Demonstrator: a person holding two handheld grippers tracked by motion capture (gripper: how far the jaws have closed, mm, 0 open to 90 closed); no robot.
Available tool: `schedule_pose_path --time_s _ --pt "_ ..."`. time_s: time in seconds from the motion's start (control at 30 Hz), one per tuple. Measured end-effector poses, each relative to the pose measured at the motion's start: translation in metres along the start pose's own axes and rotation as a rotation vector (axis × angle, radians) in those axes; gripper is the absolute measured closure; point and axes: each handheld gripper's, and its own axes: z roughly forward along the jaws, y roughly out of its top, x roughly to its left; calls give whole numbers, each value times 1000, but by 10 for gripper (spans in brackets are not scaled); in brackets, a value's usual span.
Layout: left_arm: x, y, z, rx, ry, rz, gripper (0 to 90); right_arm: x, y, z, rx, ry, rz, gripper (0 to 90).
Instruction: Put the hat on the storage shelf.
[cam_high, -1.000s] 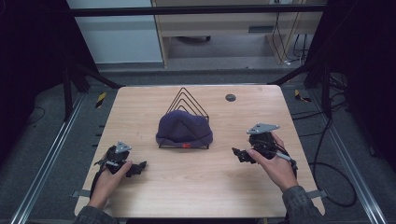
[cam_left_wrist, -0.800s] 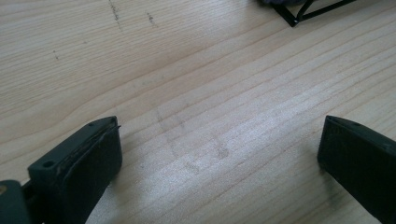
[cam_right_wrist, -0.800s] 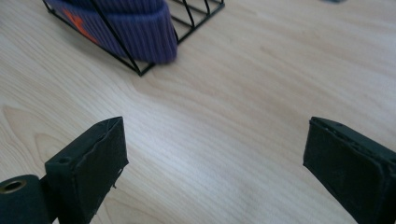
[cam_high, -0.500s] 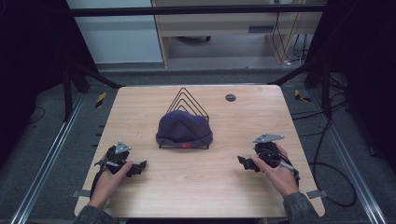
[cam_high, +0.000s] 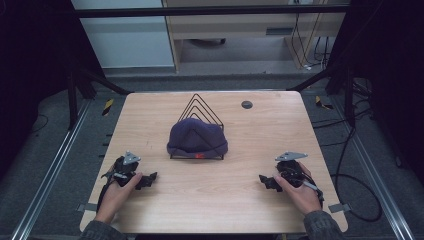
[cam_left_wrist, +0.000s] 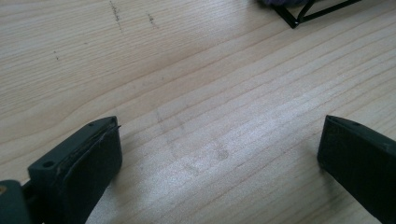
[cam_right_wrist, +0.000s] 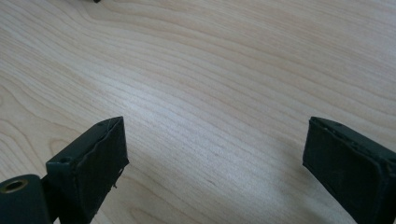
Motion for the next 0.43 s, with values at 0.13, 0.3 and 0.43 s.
schedule_pose_path --time_s 0.13,0.3,0.43 --pt "-1 0 0 4 -2 -1 0 0 -6 3 22 -4 -9 59" --pt "-2 1 0 7 -4 5 0 7 -10 6 19 -54 -74 24" --pt "-4 2 0 13 -14 17 0 11 -13 9 -14 -66 -56 4"
